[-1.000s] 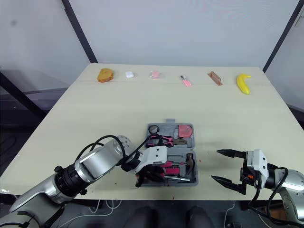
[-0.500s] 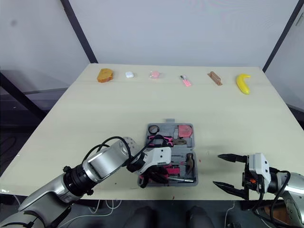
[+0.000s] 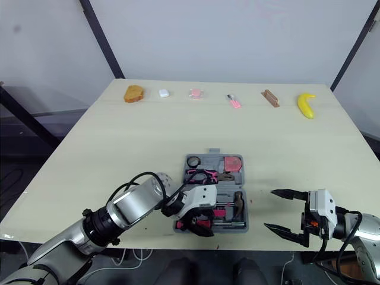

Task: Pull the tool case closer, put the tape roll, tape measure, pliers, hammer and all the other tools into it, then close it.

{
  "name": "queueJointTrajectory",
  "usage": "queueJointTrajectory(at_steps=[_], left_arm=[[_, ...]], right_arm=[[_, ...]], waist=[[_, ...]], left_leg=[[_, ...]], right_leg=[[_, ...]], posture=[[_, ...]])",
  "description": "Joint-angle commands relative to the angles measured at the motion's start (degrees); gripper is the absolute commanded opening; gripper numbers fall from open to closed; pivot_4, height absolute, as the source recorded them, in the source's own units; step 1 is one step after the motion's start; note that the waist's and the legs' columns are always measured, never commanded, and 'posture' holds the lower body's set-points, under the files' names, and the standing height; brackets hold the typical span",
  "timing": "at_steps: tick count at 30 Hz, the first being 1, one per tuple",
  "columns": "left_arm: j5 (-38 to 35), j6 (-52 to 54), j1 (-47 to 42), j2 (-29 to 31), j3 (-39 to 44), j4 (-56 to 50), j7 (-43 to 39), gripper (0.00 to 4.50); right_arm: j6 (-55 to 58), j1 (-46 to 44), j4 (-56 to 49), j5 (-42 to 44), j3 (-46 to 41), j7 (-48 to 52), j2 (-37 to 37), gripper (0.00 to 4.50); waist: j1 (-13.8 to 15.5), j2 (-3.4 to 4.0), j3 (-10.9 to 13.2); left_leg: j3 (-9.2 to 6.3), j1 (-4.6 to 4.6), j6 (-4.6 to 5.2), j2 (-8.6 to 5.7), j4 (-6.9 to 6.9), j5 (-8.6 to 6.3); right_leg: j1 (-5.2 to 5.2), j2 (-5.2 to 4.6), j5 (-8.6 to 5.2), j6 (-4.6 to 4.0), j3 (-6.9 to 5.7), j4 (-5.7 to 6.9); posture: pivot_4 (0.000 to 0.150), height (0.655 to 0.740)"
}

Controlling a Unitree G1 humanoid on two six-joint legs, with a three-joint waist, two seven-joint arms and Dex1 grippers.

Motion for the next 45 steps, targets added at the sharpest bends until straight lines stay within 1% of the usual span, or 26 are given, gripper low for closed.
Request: queueJointTrajectory(at_steps=[1, 6, 10, 13, 15, 18, 22, 25, 30, 33, 45], left_arm=[[-0.4, 1.1, -0.4, 1.1, 1.9, -1.6, 0.0, 3.23], [-2.6, 1.8, -0.9, 1.9, 3.8, -3.3, -1.4, 3.23], [-5.8, -1.4, -0.8, 1.7, 7.8, -2.4, -3.3, 3.23], [-7.9, -13.5, 1.4, 1.7, 13.3, 1.0, -6.6, 2.45], [-8.0, -17.6, 2.4, 1.6, 15.5, 3.2, -6.8, 1.46], [-7.8, -24.3, 4.2, 2.2, 16.2, 5.8, -10.0, 0.03], [-6.8, -34.5, 7.2, 0.8, 16.5, 12.7, -12.7, 0.03], [-6.7, -39.7, 8.8, -1.7, 16.6, 16.6, -13.4, 0.03], [-5.0, -46.3, 10.2, -3.7, 15.7, 21.9, -15.2, 0.03], [-4.0, -47.5, 10.0, -5.2, 15.5, 25.5, -15.3, 0.03], [4.2, -54.8, 10.3, -7.0, 12.5, 35.2, -16.4, 0.03]], right_arm=[[-0.7, -0.1, -1.1, 0.4, -0.7, 0.1, 0.0, 4.5], [-1.1, -0.1, -0.6, 0.2, -0.7, 0.2, 0.1, 4.5], [-1.6, 0.1, -0.3, 0.1, -0.7, 0.4, 0.2, 4.5], [-1.8, 0.2, -0.2, 0.1, -0.8, 0.4, 0.3, 4.5], [-1.9, 0.1, -0.2, 0.1, -0.7, 0.4, 0.3, 4.5], [-1.9, -0.1, -0.1, 0.0, -0.4, 0.2, 0.4, 4.5], [-2.1, -0.8, 0.4, -0.3, 0.0, 0.2, 0.7, 4.5], [-2.2, -1.2, 0.7, -0.5, 0.4, 0.3, 1.0, 4.5], [-2.6, -1.7, 1.3, -0.7, 0.3, 0.6, 1.1, 4.5], [-2.6, -1.9, 1.3, -0.7, 0.3, 0.5, 1.2, 4.5], [-2.0, -2.1, 0.3, -0.8, 0.2, -0.2, 0.9, 4.5]], waist=[[0.0, 0.0, 0.0], [0.0, 0.0, 0.0], [0.0, 0.0, 0.0], [0.0, 0.0, 0.0], [0.0, 0.01, 0.0], [-0.1, 0.01, 0.0], [-0.1, 0.02, 0.0], [0.2, 0.01, 0.0], [0.5, 0.02, 0.0], [0.6, 0.02, 0.0], [0.6, 0.07, -0.1]], left_leg=[[0.01, 0.0, 0.0, 0.0, 0.01, 0.0], [0.0, 0.0, 0.0, 0.0, 0.01, 0.0], [0.0, 0.0, 0.0, 0.01, 0.01, 0.0], [0.01, 0.0, 0.0, 0.01, 0.01, 0.0], [0.02, 0.01, 0.0, 0.01, 0.01, 0.0], [0.04, 0.02, 0.0, 0.01, 0.01, 0.0], [0.08, 0.02, 0.0, 0.01, 0.01, 0.0], [0.09, -0.01, 0.0, 0.01, 0.02, 0.0], [0.11, 0.0, 0.0, 0.01, 0.03, 0.0], [0.11, 0.01, 0.0, 0.01, 0.03, 0.0], [0.1, 0.02, 0.0, 0.01, 0.03, 0.0]], right_leg=[[0.0, 0.0, 0.0, 0.0, -0.01, 0.01], [0.0, 0.01, 0.0, 0.0, 0.0, 0.0], [0.0, 0.01, 0.0, 0.0, -0.01, 0.0], [0.0, 0.0, 0.0, 0.0, -0.01, -0.01], [0.0, 0.0, 0.0, -0.01, -0.01, 0.0], [0.0, 0.01, 0.0, -0.01, 0.0, 0.0], [0.0, 0.0, 0.0, 0.0, 0.01, -0.01], [0.0, 0.0, 0.0, 0.0, -0.02, -0.01], [0.0, 0.0, 0.0, 0.0, 0.0, -0.01], [0.0, 0.01, 0.0, 0.0, -0.01, 0.0], [0.02, 0.01, 0.0, 0.0, -0.02, -0.01]], posture=[[0.15, 0.74], [0.15, 0.74], [0.15, 0.74], [0.15, 0.74], [0.15, 0.74], [0.15, 0.74], [0.15, 0.74], [0.15, 0.74], [0.15, 0.74], [0.15, 0.74], [0.15, 0.74]])
